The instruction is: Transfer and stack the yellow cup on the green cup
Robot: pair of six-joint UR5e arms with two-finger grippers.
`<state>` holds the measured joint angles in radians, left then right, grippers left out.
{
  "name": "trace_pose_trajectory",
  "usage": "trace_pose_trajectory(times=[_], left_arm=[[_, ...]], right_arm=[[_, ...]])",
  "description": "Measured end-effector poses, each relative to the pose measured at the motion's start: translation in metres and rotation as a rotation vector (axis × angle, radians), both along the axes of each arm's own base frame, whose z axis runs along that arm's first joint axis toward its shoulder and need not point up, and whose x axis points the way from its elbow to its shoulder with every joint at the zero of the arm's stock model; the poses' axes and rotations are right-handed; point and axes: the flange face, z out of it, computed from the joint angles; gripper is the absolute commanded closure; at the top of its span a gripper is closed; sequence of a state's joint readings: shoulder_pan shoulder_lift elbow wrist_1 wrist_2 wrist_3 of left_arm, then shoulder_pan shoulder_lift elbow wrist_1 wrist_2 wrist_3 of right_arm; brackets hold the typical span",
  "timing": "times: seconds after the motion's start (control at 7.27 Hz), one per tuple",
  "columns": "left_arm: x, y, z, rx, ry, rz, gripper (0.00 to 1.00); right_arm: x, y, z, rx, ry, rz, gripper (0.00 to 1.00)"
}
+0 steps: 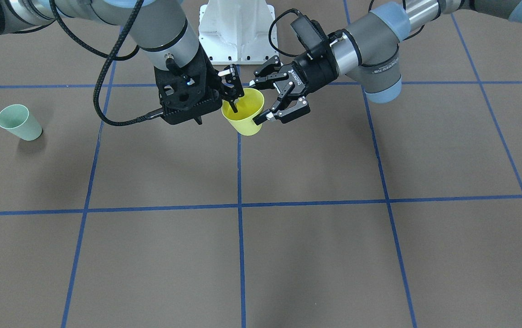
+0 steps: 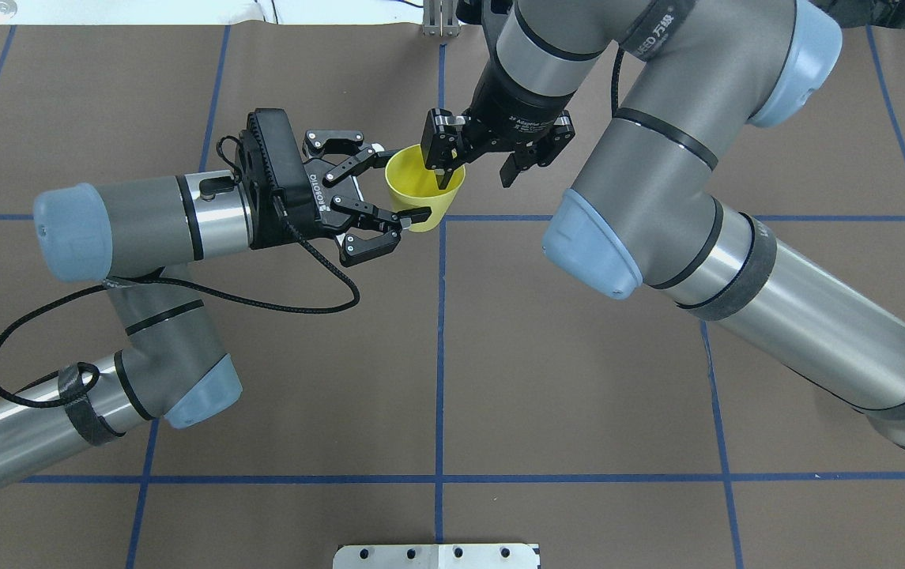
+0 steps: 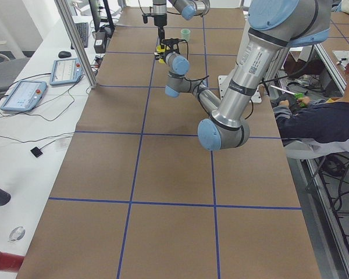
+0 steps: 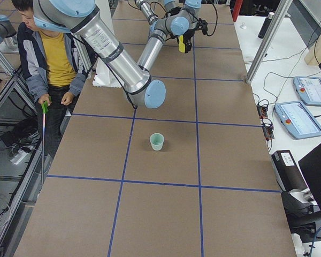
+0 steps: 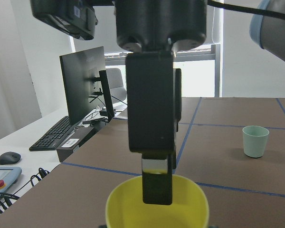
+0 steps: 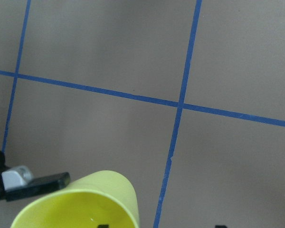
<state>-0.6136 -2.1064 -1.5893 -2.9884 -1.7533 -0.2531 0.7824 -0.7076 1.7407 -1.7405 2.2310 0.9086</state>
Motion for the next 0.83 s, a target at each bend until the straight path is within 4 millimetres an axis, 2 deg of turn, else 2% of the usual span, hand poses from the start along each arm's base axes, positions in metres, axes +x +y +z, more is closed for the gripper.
trace_pose_trajectory(times=[0.14, 0.28, 0.41, 0.55, 0.69, 0.83], left_arm=[[0.0002, -0.0002, 0.0004, -0.001, -0.001, 0.000, 1.00], [0.0004, -0.0002, 0.0006, -0.001, -0.001, 0.000, 1.00], [0.0005, -0.0003, 0.0006, -0.001, -0.001, 0.000, 0.79], [0.0004, -0.0003, 0.0003, -0.001, -0.001, 0.000, 0.57], [0.0003, -0.0003, 0.0004, 0.000, -0.001, 0.000, 0.01], [-0.0001, -0.0002, 0.0000, 0.001, 0.000, -0.001, 0.01]], right_arm=[[-0.0035, 0.0020, 0.0006, 0.003, 0.004, -0.001, 0.44], [-0.0066, 0.0038, 0.0013, 0.005, 0.008, -0.003, 0.79], [-0.0095, 0.0056, 0.0015, 0.006, 0.009, -0.006, 1.00], [-0.0116, 0.0067, 0.0011, 0.013, 0.014, -0.002, 1.00], [-0.0122, 0.0062, 0.0007, 0.022, 0.022, 0.010, 1.00], [-0.0125, 0.0064, -0.0010, 0.028, 0.024, 0.020, 1.00]])
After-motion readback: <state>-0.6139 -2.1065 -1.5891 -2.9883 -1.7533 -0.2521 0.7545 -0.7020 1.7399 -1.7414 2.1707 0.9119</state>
